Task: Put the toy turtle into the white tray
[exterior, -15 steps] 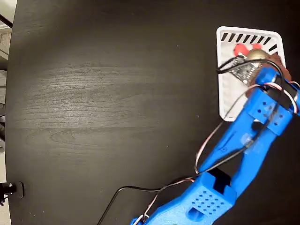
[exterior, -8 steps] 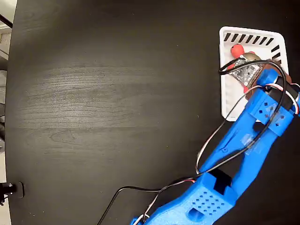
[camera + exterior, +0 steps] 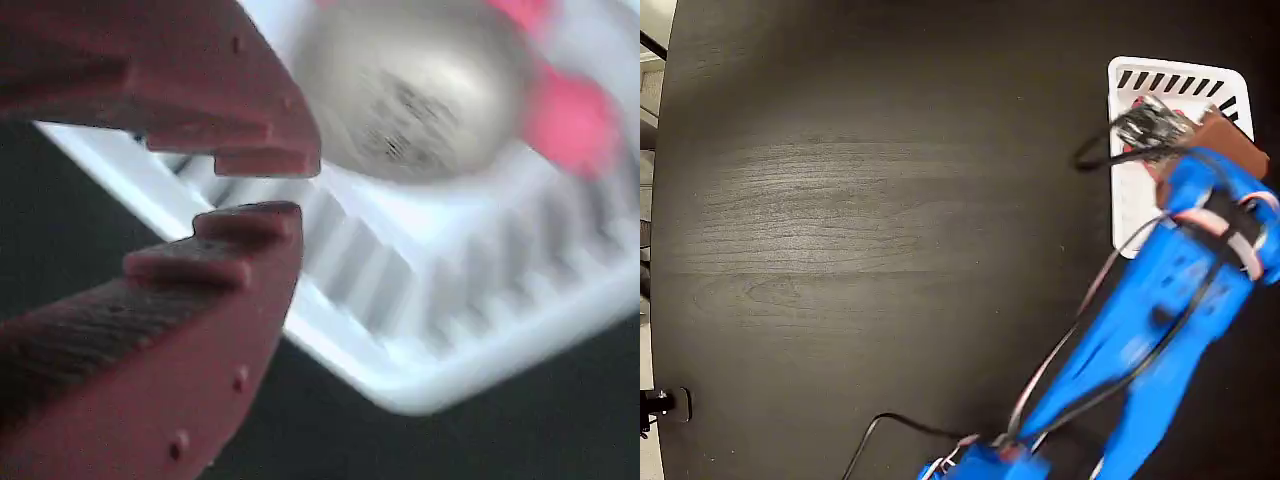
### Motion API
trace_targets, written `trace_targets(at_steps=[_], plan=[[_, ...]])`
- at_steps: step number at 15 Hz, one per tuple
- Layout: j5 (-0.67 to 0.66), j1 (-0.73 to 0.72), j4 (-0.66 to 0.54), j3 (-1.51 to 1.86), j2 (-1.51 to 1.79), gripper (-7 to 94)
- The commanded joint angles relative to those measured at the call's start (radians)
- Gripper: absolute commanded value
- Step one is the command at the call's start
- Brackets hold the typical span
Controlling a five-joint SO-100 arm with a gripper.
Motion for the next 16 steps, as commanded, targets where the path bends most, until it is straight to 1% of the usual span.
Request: trace_targets(at_steps=[1,5,8,10,14,16], plan=[[0.017,-0.129,-0.158,0.302,0.342,0],[0.101,-0.417,-0.112,0.675,0.675,0],[0.118,-0.543,-0.089,0.979,0.994,0],[0.101,-0.549,-0.069,1.155,1.203,0],[0.034,-0.483,-0.051,1.523,1.569,0],[0.014,-0.497,-0.009,1.700,1.776,0]])
